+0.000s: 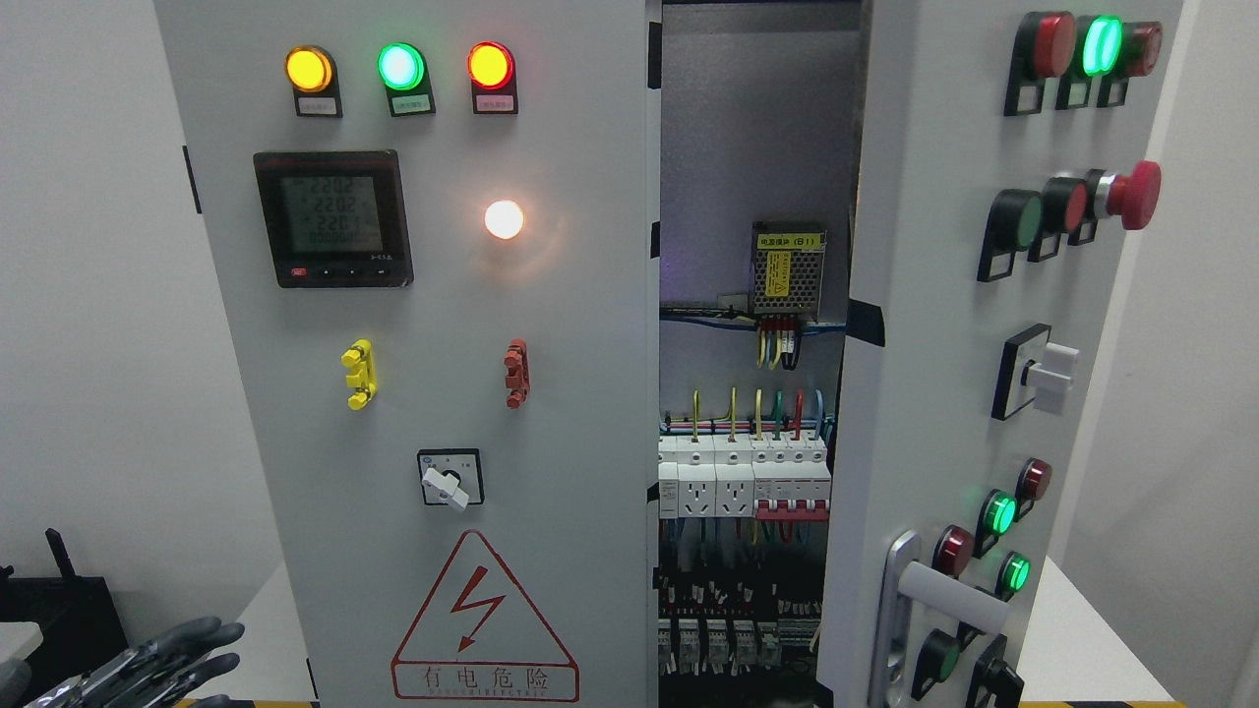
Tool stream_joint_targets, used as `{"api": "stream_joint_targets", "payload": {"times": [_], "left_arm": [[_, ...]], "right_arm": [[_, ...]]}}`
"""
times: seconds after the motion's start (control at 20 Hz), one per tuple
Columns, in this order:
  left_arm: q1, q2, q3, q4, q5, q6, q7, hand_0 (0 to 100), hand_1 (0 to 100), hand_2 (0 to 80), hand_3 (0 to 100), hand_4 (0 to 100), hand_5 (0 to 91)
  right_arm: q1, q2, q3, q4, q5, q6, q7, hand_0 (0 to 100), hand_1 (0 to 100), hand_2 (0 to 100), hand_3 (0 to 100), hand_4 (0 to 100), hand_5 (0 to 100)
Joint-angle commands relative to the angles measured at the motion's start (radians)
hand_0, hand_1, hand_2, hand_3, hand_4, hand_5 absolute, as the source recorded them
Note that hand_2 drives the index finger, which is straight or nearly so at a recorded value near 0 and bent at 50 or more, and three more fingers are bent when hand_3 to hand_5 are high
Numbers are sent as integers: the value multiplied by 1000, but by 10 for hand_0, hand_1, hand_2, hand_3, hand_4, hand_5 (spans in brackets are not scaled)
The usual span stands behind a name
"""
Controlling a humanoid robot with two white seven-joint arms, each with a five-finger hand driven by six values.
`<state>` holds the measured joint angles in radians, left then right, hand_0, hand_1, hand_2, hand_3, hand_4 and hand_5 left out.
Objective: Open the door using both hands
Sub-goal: 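Raise the left hand toward the gap between the cabinet doors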
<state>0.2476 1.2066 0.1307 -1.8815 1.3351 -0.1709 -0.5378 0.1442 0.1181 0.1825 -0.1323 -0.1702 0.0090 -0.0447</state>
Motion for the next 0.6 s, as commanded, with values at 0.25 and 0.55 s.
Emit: {"api": "stream_joint_targets", "payload": {"times": [0.25, 0.55], "left_arm": [[-151, 246, 33, -70, 305, 163, -192, 0, 0, 0, 0, 30, 0], [-166, 159, 3, -68, 253, 165, -200, 0, 0, 0, 0, 31, 0]], "right_arm": [[0, 0, 0, -1, 0, 0, 0, 0, 0, 0, 0, 0, 0], [0, 0, 0, -1, 0, 0, 0, 0, 0, 0, 0, 0, 0]]}}
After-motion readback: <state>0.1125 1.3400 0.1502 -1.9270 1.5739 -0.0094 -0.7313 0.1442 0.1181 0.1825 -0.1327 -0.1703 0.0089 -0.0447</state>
